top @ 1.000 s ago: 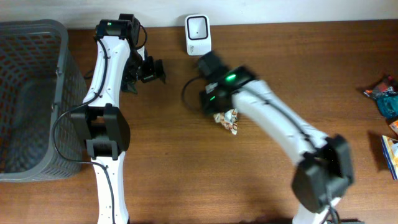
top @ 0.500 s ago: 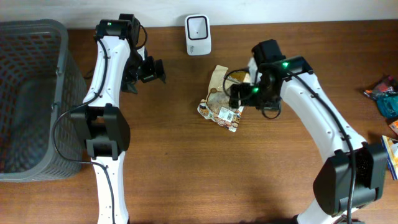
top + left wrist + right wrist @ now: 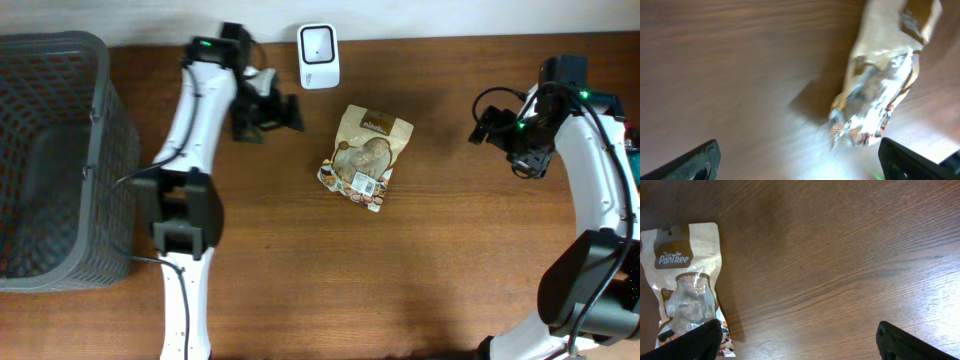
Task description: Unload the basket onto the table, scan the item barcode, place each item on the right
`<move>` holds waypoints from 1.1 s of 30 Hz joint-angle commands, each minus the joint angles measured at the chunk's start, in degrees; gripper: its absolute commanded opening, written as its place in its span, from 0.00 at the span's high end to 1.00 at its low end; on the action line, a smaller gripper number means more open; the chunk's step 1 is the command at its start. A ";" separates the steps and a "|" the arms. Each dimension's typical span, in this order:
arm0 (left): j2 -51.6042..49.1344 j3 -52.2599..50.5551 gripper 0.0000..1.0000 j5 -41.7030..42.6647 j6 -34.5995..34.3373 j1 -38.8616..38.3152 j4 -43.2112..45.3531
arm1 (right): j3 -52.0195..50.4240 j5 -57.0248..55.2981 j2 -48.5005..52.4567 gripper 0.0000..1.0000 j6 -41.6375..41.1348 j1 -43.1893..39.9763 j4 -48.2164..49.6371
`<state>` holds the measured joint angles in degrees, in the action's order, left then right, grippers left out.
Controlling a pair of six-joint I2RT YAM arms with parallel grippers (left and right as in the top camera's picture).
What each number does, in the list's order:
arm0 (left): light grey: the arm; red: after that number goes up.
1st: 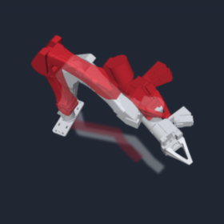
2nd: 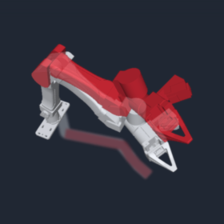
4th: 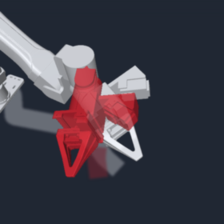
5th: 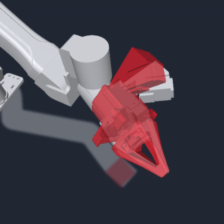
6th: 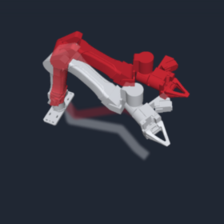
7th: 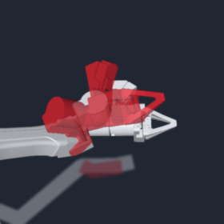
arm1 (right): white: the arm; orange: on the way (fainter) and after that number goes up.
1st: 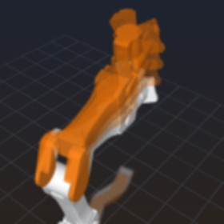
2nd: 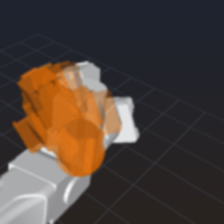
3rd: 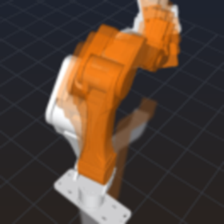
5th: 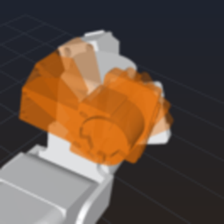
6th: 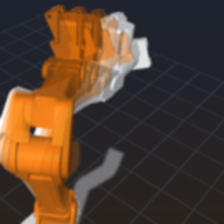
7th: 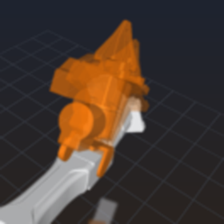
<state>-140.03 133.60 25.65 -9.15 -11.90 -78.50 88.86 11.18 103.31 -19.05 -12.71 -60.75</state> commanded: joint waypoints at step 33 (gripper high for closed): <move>-3.61 0.68 1.00 -26.25 5.81 -19.28 11.28 | -0.20 -0.50 -0.39 0.02 -0.09 -0.44 0.11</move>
<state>-142.78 127.52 10.83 -3.84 -33.08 -63.24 88.86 11.20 103.31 -19.11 -12.99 -60.60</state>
